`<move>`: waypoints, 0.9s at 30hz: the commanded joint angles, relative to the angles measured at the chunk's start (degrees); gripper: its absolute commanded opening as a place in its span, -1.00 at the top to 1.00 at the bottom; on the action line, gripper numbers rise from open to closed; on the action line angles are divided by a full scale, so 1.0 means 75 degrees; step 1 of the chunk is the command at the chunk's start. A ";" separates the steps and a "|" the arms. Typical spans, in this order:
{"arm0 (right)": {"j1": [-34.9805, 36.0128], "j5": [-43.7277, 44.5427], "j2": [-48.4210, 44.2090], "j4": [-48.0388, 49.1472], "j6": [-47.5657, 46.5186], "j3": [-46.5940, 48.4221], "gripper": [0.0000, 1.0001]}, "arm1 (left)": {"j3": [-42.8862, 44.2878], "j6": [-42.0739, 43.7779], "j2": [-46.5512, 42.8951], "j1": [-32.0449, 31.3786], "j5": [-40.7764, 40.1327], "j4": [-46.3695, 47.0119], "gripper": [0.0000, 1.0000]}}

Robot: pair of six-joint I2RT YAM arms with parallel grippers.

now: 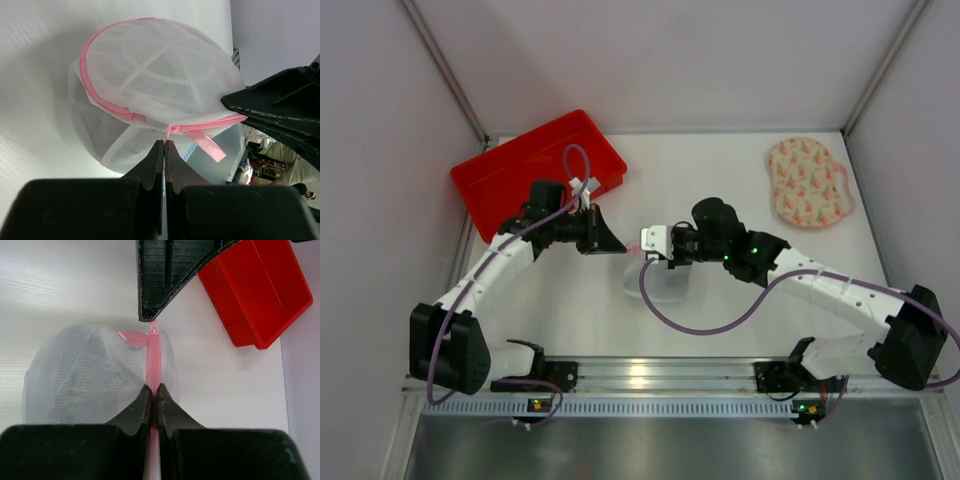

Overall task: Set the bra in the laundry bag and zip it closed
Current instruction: Zip the zipper on the laundry bag, then place the laundry bag at the center of the board.

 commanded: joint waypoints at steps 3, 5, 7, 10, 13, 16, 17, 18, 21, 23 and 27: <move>-0.0097 -0.0266 -0.0592 0.0303 0.0161 0.0212 1.00 | 0.0145 0.0418 -0.0148 0.0287 -0.0511 0.0074 1.00; -0.0097 -0.0184 -0.0603 0.0314 0.0208 0.0201 1.00 | 0.0156 0.0442 -0.0219 0.0287 -0.0171 0.0074 1.00; -0.0109 0.0002 -0.0568 0.0396 0.0324 0.0212 1.00 | 0.0203 0.0477 -0.0301 0.0287 0.0076 0.0074 0.92; -0.0342 0.0167 -0.0533 0.0420 0.0489 0.0282 1.00 | 0.0332 0.0617 -0.0593 0.0287 -0.0074 0.0074 0.01; -0.0914 0.0214 -0.0405 0.0315 0.0513 0.0480 1.00 | 0.0659 0.0816 -0.0793 0.0287 -0.0426 0.0074 -0.62; -0.1677 0.0156 -0.0205 0.0465 0.0103 0.0634 1.00 | 0.1069 0.0934 -0.0793 0.0287 -0.0591 0.0074 -0.96; -0.1900 0.0144 -0.0054 0.0501 -0.0014 0.0669 1.00 | 0.1140 0.0957 -0.0724 0.0287 -0.0614 0.0074 -0.97; -0.2285 0.0098 0.0040 0.0525 -0.0328 0.0808 1.00 | 0.1199 0.1004 -0.0688 0.0287 -0.0626 0.0074 -0.96; -0.2989 0.0132 0.0579 0.0782 -0.0693 0.1253 1.00 | 0.1375 0.1074 -0.0513 0.0299 -0.0767 0.0074 -0.97; -0.3307 0.0330 0.1174 0.0958 -0.0916 0.1570 1.00 | 0.1469 0.1086 -0.0384 0.0299 -0.0919 0.0074 -0.97; -0.4091 0.0623 0.2359 0.1378 -0.1944 0.2693 1.00 | 0.1656 0.1180 -0.0161 0.0311 -0.1106 0.0074 -0.97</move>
